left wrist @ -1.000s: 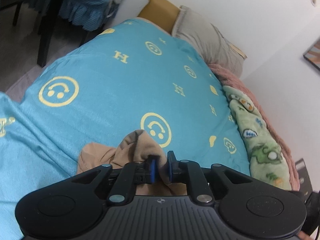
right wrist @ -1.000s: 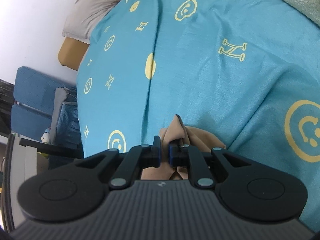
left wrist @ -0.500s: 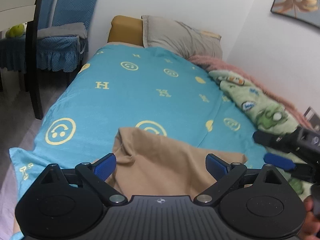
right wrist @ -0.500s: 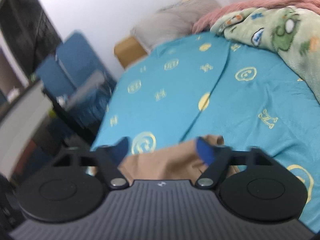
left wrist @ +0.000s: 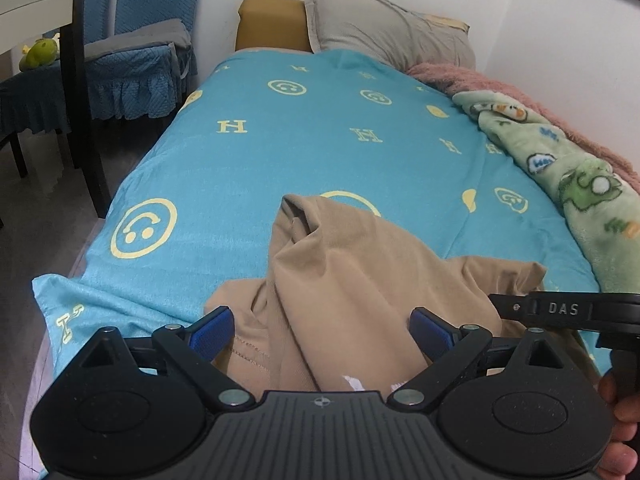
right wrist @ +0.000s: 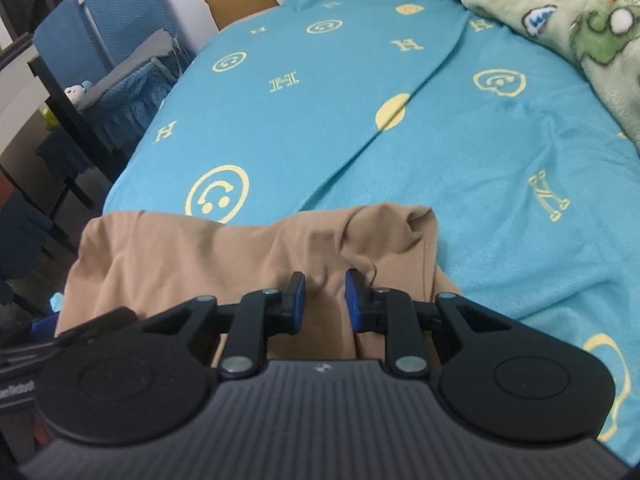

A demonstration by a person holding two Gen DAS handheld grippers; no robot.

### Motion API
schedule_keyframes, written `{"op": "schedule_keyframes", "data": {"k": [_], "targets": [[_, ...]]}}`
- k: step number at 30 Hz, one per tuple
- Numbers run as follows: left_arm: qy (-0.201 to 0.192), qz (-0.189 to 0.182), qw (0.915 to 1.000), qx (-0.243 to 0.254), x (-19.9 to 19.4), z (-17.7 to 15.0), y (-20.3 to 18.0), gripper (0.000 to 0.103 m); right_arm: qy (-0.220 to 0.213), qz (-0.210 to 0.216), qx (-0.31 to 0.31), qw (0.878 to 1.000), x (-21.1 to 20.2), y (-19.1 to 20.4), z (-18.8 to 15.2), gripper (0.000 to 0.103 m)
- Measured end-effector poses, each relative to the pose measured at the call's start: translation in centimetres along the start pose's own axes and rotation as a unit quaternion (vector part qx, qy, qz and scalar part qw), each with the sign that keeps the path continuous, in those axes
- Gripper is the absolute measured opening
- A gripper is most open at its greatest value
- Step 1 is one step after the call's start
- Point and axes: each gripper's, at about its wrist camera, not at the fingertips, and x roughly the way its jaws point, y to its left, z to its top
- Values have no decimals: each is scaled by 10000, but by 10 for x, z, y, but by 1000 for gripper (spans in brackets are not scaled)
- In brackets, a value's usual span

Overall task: Fold clothes
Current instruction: 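Open both grippers and release the folded shirt onto the sheet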

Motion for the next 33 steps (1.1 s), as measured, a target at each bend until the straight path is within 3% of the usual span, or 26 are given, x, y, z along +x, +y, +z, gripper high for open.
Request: {"op": "schedule_keyframes", "data": {"k": [7, 12, 17, 19, 26, 31, 32, 33], "targets": [[-4, -235, 9997, 23, -43, -17, -13, 96, -223, 76, 230, 9995, -59, -2, -21, 28], [256, -110, 9992, 279, -53, -36, -26, 96, -320, -126, 188, 9992, -87, -5, -37, 28], [689, -75, 9975, 134, -38, -45, -23, 96, 257, -224, 659, 9972, -64, -24, -44, 26], [674, -138, 9976, 68, -41, -46, -20, 95, 451, -237, 752, 9959, -53, -27, -48, 26], [532, -724, 9946, -522, -86, -29, -4, 95, 419, -392, 512, 9970, -53, -22, -55, 26], [968, -1511, 9718, -1530, -89, -23, 20, 96, 438, -390, 567, 9967, -54, -22, -53, 27], [1080, -1547, 9685, -1625, -83, -27, 20, 96, 445, -405, 554, 9966, -54, -22, -52, 29], [1192, -1583, 9650, -1720, -77, -31, 20, 96, 444, -421, 502, 9969, -54, -20, -52, 38]]}}
